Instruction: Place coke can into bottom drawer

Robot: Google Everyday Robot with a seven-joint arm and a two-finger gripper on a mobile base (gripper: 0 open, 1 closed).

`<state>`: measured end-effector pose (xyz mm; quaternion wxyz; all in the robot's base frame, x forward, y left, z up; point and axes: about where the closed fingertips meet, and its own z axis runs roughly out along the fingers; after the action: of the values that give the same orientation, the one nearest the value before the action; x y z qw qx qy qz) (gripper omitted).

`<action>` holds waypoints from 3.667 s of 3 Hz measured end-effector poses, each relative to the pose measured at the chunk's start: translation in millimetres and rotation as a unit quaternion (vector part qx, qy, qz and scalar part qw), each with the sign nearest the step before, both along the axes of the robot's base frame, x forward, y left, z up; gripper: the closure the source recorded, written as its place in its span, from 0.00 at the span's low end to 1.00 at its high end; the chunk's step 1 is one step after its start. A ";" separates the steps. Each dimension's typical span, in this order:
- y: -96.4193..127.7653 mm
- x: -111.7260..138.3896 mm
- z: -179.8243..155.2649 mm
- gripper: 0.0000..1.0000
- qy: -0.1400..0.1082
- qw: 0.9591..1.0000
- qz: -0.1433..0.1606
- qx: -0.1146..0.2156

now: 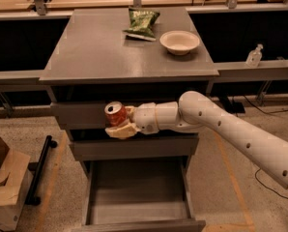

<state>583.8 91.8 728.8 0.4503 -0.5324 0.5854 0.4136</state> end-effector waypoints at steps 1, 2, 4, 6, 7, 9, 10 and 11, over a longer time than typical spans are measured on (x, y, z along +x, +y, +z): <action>11.8 2.1 6.9 1.00 -0.015 0.999 0.037 -0.005; 12.6 -4.1 -26.6 1.00 -0.014 0.999 0.049 -0.008; -3.5 -20.4 -104.6 1.00 0.001 0.998 0.053 -0.024; -5.5 -12.9 -137.3 1.00 -0.036 0.998 0.051 -0.031; -10.5 -9.4 -205.8 1.00 -0.040 0.999 0.037 0.006; -20.9 -32.8 -304.2 1.00 0.022 0.999 0.013 0.036; -13.9 -31.6 -300.5 1.00 -0.002 0.999 0.035 0.025; -11.8 -30.7 -331.0 1.00 -0.003 0.999 0.045 0.012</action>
Offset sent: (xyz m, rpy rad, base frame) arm -0.0110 0.0090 -0.0710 -0.0269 -0.0213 0.1203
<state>553.1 80.0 397.8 0.4390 -0.5543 0.5545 0.4389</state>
